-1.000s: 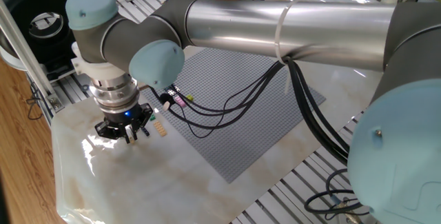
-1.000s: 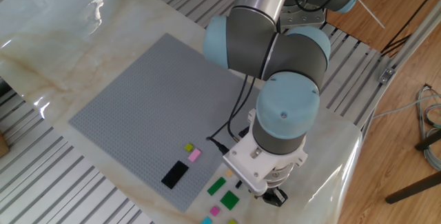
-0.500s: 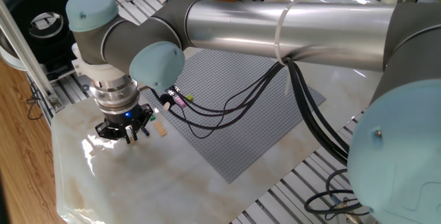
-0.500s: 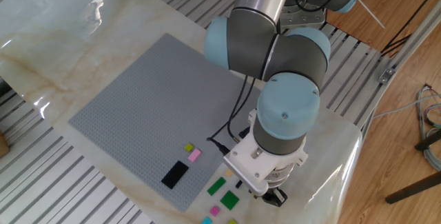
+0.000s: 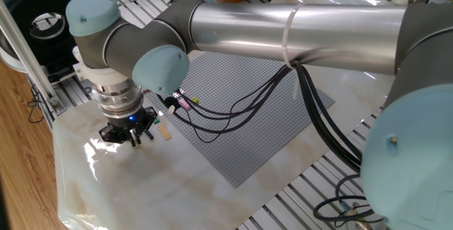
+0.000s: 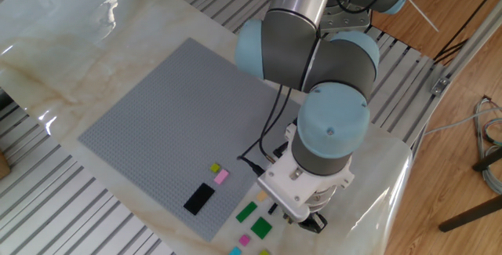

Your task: Stack small Lego blocks randomly, one at a time

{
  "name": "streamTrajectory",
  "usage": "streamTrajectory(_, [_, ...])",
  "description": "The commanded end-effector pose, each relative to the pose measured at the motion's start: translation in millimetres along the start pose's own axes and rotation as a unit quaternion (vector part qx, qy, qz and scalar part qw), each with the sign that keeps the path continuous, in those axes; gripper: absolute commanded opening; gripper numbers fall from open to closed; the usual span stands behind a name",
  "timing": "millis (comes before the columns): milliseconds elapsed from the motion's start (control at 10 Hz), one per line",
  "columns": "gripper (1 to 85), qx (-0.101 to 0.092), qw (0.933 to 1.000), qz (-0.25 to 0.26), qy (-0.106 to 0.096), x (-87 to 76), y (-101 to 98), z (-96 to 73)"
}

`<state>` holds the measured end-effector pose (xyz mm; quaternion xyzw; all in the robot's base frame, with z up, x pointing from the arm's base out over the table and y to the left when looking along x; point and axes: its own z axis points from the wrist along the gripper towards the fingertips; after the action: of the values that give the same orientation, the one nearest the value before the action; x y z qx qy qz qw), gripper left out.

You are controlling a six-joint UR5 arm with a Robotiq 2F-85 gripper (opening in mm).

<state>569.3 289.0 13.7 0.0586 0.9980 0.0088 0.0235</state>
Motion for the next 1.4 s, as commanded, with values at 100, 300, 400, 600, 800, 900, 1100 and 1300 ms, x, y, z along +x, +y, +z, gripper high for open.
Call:
streamTrajectory(100, [1.3, -0.018, 0.9995, -0.024, -0.001, 4.6, 4.0, -16.6])
streamTrajectory(300, [1.3, 0.005, 0.9992, -0.021, -0.033, -12.5, -7.6, -17.0])
streamTrajectory(400, [1.3, 0.020, 0.9984, -0.019, -0.048, -20.6, -15.7, -17.9])
streamTrajectory(600, [1.3, 0.012, 0.9984, -0.020, -0.051, -22.1, -11.2, -17.9])
streamTrajectory(800, [1.3, -0.012, 0.9972, -0.068, -0.027, -19.8, -41.9, -29.2])
streamTrajectory(900, [1.3, -0.026, 0.9963, -0.078, -0.023, -22.3, -50.0, -31.7])
streamTrajectory(1100, [1.3, -0.014, 0.9987, -0.032, -0.036, -29.7, -56.7, -31.8])
streamTrajectory(1300, [1.3, 0.014, 0.9989, -0.018, -0.041, -33.3, -73.6, -32.3])
